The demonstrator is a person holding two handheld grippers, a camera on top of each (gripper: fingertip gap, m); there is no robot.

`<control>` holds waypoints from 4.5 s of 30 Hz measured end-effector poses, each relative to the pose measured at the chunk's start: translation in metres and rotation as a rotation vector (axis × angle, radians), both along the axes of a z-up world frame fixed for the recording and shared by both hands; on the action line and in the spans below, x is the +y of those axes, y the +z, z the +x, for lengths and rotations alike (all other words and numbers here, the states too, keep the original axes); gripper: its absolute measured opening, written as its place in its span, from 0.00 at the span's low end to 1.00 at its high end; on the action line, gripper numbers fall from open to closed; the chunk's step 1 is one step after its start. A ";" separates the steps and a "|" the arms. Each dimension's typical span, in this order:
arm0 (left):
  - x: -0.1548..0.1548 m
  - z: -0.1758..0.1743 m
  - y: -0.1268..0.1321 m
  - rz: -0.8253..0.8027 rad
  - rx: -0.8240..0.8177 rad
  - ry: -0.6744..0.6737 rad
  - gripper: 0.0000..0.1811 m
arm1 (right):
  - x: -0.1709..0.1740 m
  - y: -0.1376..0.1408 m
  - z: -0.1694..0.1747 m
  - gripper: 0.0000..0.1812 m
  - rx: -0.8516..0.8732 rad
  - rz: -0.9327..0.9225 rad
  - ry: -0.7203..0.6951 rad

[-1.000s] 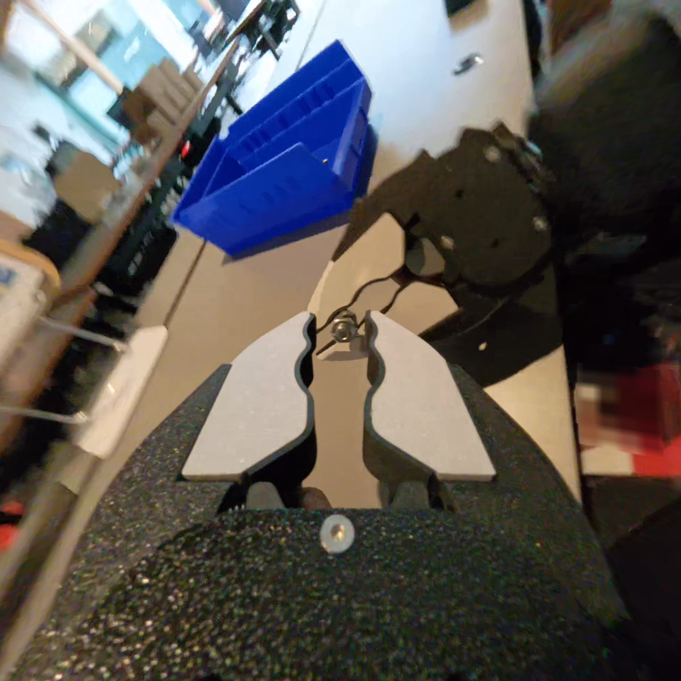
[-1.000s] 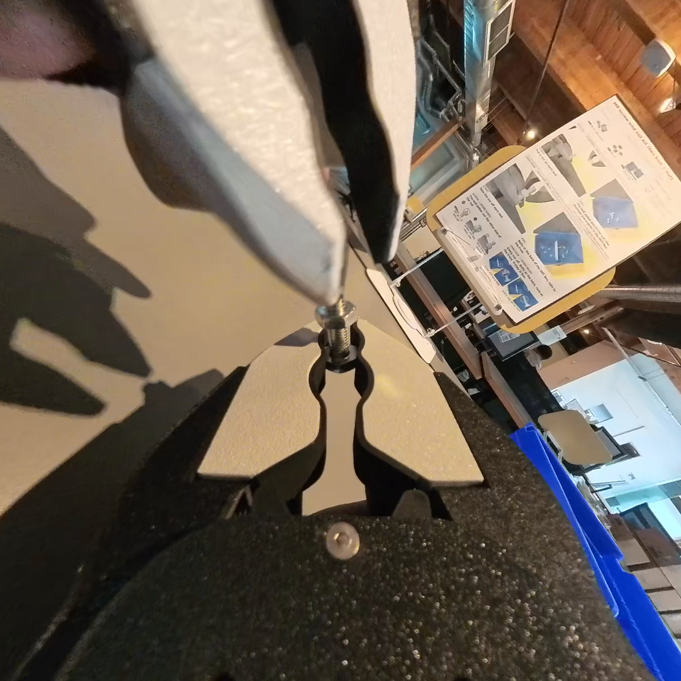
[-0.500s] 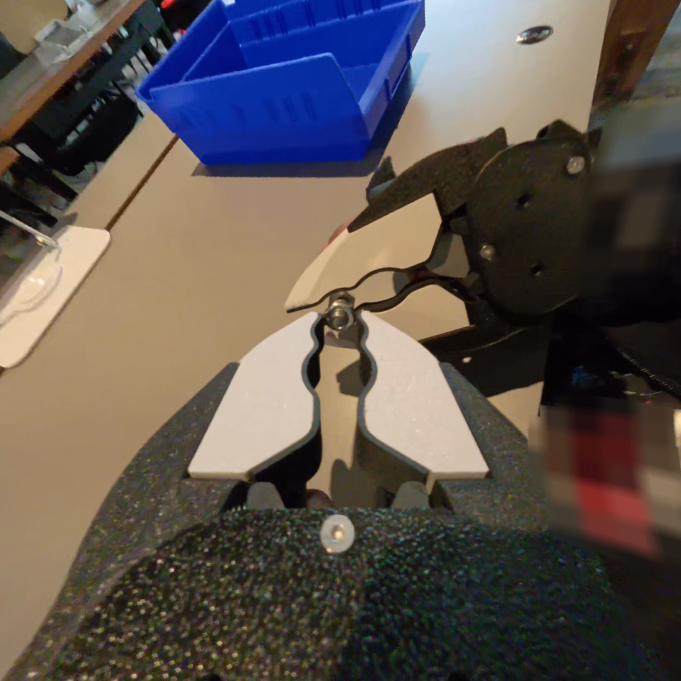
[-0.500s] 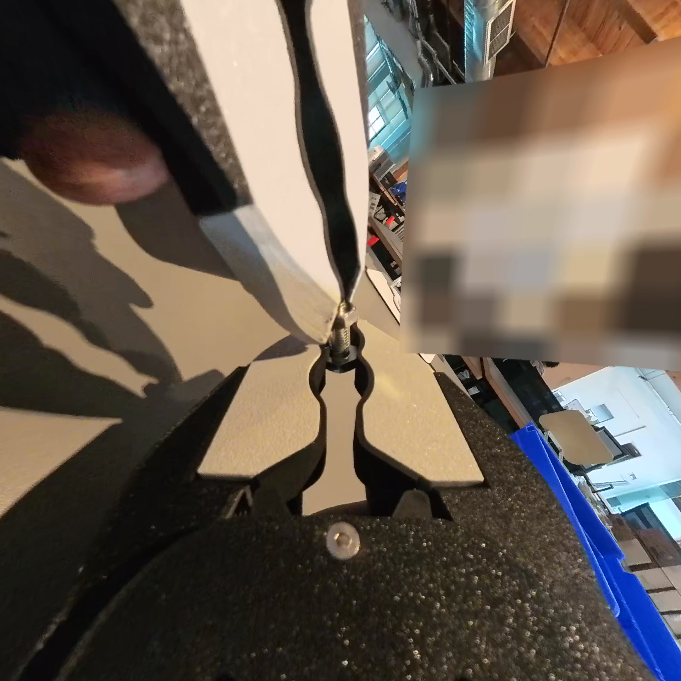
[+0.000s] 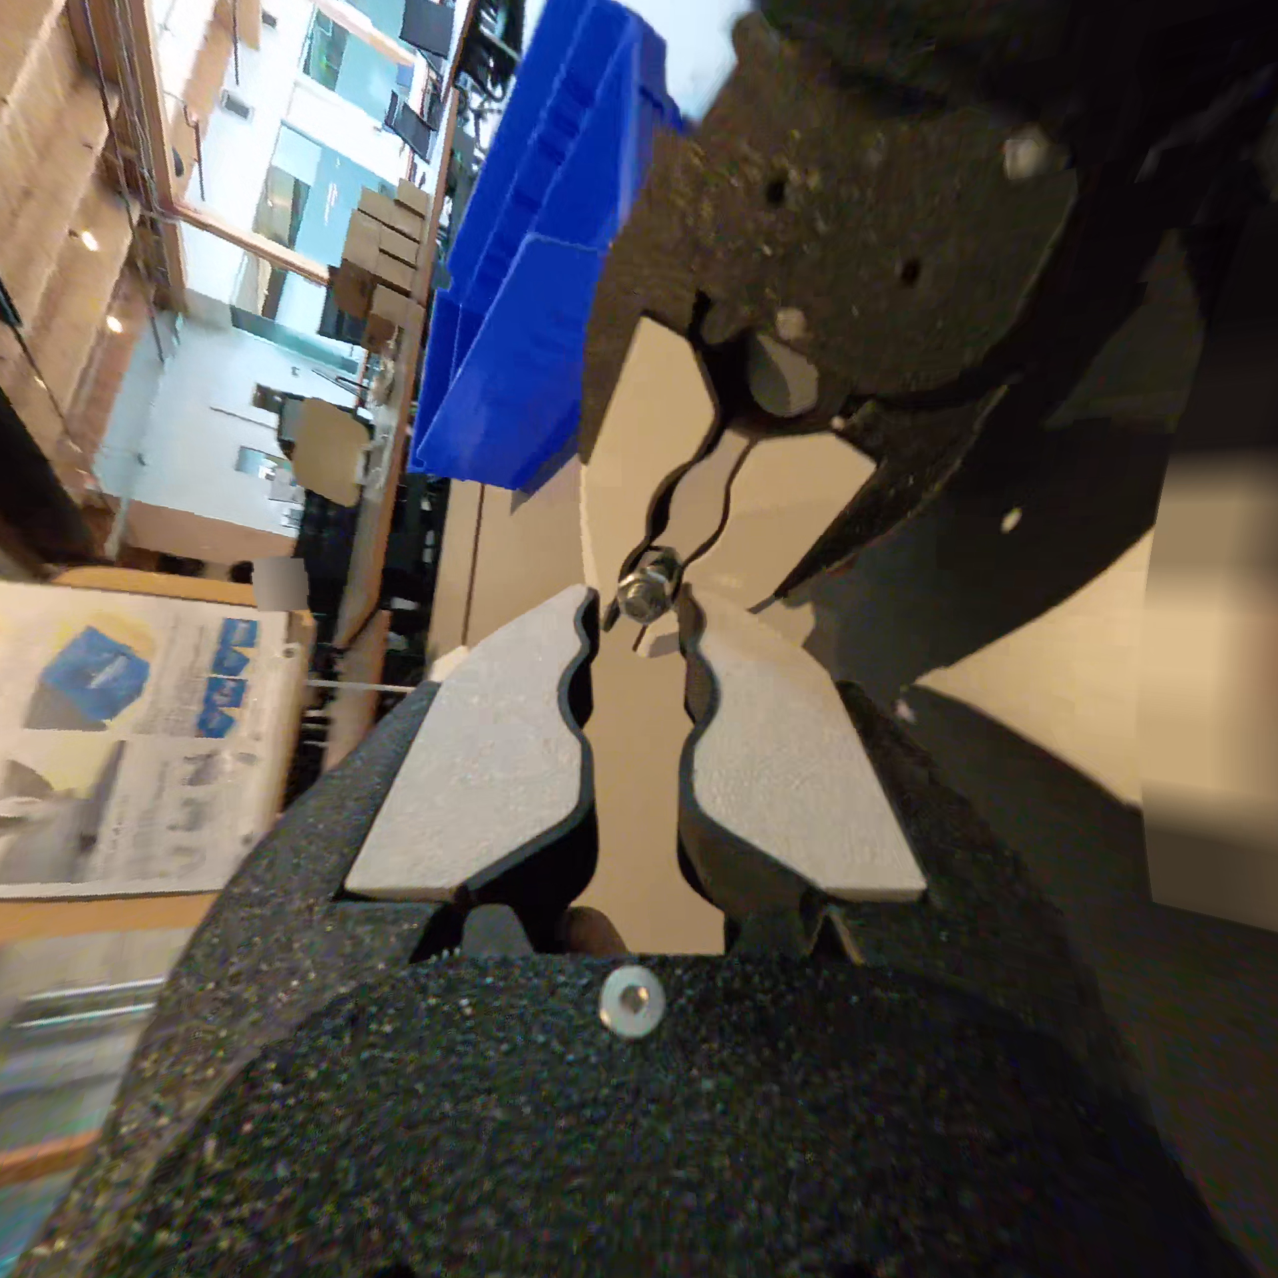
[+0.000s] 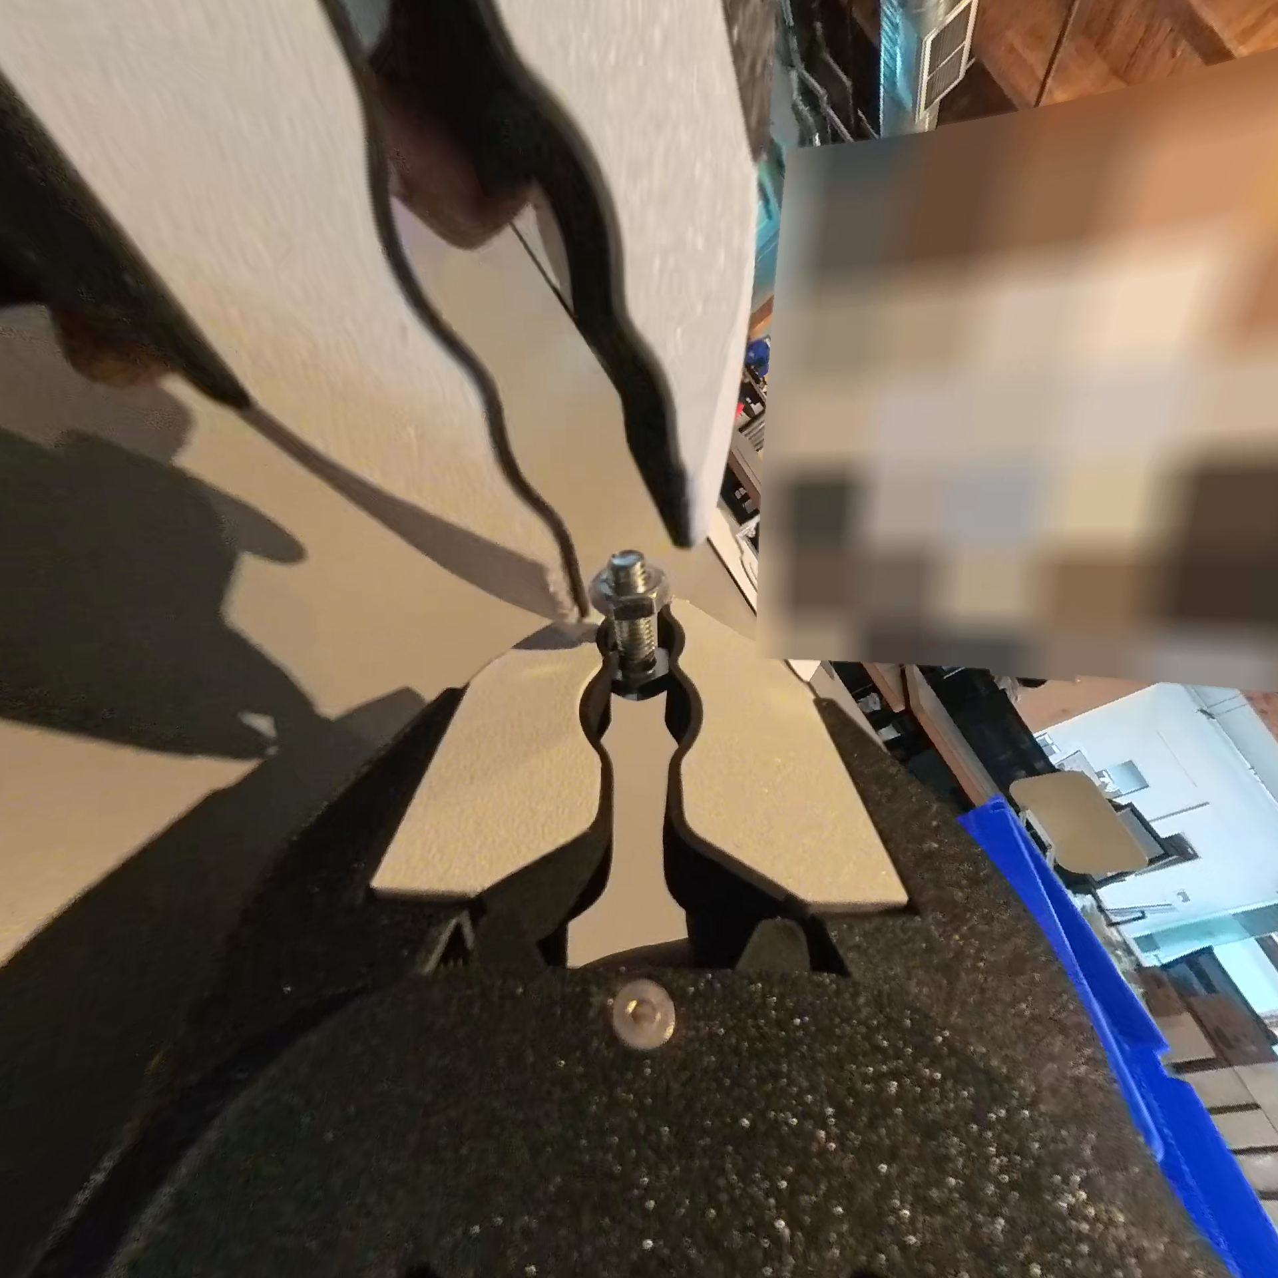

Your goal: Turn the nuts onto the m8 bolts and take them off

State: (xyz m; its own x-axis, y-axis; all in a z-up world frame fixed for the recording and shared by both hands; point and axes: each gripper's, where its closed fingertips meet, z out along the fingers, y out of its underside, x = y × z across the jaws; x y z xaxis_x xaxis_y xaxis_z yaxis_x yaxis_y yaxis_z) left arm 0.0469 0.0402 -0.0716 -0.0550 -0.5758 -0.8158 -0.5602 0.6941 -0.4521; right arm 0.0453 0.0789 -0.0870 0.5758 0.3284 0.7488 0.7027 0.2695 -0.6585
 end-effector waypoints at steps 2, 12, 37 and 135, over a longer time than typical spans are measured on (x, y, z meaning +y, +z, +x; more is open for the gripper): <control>-0.005 -0.001 0.009 -0.161 -0.073 0.015 0.12 | 0.000 0.001 0.001 0.06 0.020 -0.006 0.000; -0.003 0.001 0.001 -0.776 -0.213 0.244 0.12 | 0.001 0.002 0.001 0.05 0.013 -0.003 -0.002; -0.007 0.005 0.007 -0.173 -0.080 0.001 0.13 | 0.002 0.001 0.002 0.06 0.012 -0.006 -0.004; 0.006 0.000 -0.010 -0.085 -0.014 -0.018 0.08 | 0.002 -0.002 0.001 0.06 -0.013 -0.008 -0.013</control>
